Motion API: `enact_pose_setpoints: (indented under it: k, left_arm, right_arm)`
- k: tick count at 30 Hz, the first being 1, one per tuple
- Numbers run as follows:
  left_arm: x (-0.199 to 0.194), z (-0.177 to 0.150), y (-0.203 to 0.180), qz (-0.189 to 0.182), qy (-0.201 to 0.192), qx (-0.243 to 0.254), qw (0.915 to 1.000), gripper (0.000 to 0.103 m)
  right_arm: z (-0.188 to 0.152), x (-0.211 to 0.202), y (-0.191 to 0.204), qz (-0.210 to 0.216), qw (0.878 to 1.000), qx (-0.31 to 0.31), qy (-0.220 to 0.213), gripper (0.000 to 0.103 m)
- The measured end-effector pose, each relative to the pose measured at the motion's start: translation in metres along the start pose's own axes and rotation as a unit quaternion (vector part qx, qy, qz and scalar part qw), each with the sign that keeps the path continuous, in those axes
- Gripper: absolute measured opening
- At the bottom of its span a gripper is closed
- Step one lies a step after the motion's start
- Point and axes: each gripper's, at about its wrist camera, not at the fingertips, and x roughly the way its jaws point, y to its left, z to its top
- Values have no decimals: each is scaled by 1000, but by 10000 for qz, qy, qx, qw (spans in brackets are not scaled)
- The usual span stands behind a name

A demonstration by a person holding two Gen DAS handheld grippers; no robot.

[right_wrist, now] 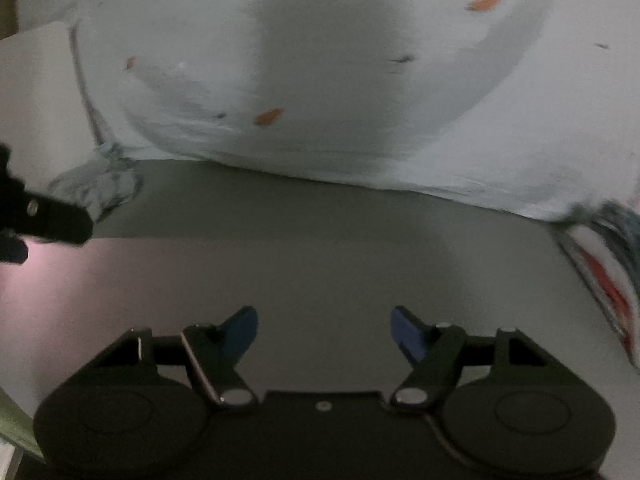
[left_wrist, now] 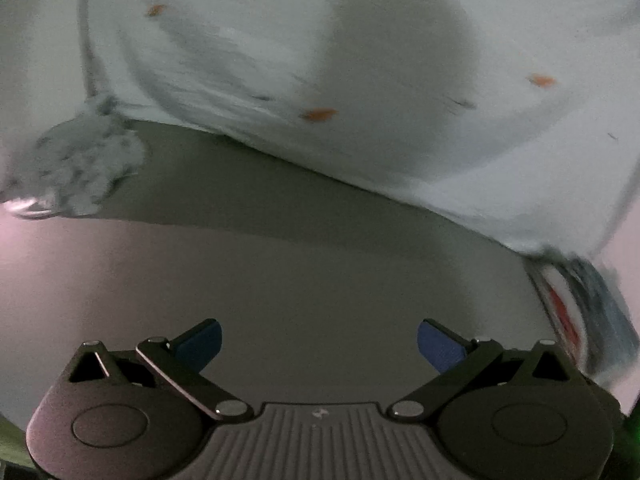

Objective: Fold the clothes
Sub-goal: 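Move both tools toward the crumpled grey garment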

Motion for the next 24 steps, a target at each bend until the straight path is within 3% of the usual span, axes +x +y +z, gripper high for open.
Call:
enact_pose_setpoints:
  k: [6,11,13,14,15,17,20,22,24]
  left_arm:
    - [32,45,99,173,-17,-887,9959,102]
    - [75,87,205,229,-22,-1476,9888,94]
    - [90,104,251,346,-99,-1654,9856,91]
    - [98,111,266,440,-153,-1698,9844,88]
    - [106,121,297,609,-256,-1766,9821,85]
    - [119,137,346,887,-389,-1946,9761,80]
    - [135,154,415,1193,-381,-2287,9654,63]
    - [144,160,451,1393,-439,-2489,9574,63]
    - [154,162,481,1533,-453,-2661,9506,63]
  right_arm:
    - [32,52,86,235,9964,-817,-6,56]
    - [61,103,181,32,9889,-1483,60,47]
    - [72,128,231,27,9841,-1773,43,31]
    - [78,139,254,85,9809,-1945,-24,14]
    - [84,153,283,196,9750,-2210,-96,12]
    - [95,175,329,418,9630,-2651,-233,12]
    - [115,206,397,747,9483,-3066,-348,12]
    - [125,227,439,1079,9381,-3271,-378,14]
    - [128,245,474,1364,9229,-3567,-494,24]
